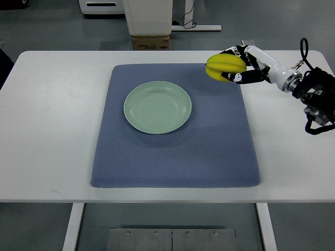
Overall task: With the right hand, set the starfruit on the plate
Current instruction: 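Lift the starfruit up off the mat with the right hand, then carry the starfruit over the green plate and lower it down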
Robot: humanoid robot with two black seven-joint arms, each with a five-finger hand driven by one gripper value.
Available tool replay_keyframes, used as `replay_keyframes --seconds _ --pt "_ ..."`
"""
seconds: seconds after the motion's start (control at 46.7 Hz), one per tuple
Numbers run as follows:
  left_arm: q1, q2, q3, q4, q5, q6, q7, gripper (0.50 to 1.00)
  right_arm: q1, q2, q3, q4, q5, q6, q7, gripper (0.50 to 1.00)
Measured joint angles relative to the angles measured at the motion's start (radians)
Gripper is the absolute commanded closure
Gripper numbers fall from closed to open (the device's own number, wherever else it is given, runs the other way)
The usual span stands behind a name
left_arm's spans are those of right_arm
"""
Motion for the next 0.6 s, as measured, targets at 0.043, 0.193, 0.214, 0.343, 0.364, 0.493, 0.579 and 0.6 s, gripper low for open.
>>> replay_keyframes --seconds 0.043,0.193,0.214,0.343,0.364,0.493,0.579,0.6 --pt "0.000 0.000 0.000 0.000 0.000 0.000 0.000 0.500 0.005 0.000 0.015 0.000 0.000 0.012 0.000 1.000" --pt "0.000 0.000 0.000 0.000 0.000 0.000 0.000 0.500 0.017 0.002 0.041 0.006 0.000 0.054 0.000 1.000" --pt "0.000 0.000 0.000 0.000 0.000 0.000 0.000 0.500 0.017 0.004 0.041 0.006 0.000 0.057 0.000 1.000" --pt "0.000 0.000 0.000 0.000 0.000 0.000 0.000 0.500 0.018 0.025 0.042 0.006 0.000 0.059 0.000 1.000" --pt "0.000 0.000 0.000 0.000 0.000 0.000 0.000 0.500 0.018 0.034 0.042 0.006 0.000 0.059 0.000 1.000" --pt "0.000 0.000 0.000 0.000 0.000 0.000 0.000 0.500 0.017 0.094 0.041 0.005 -0.001 0.055 0.000 1.000" --pt "0.000 0.000 0.000 0.000 0.000 0.001 0.000 0.500 0.017 0.130 0.041 0.001 -0.001 0.049 0.000 1.000" --pt "0.000 0.000 0.000 0.000 0.000 0.000 0.000 0.500 0.018 0.139 0.041 -0.001 -0.001 0.048 0.000 1.000"
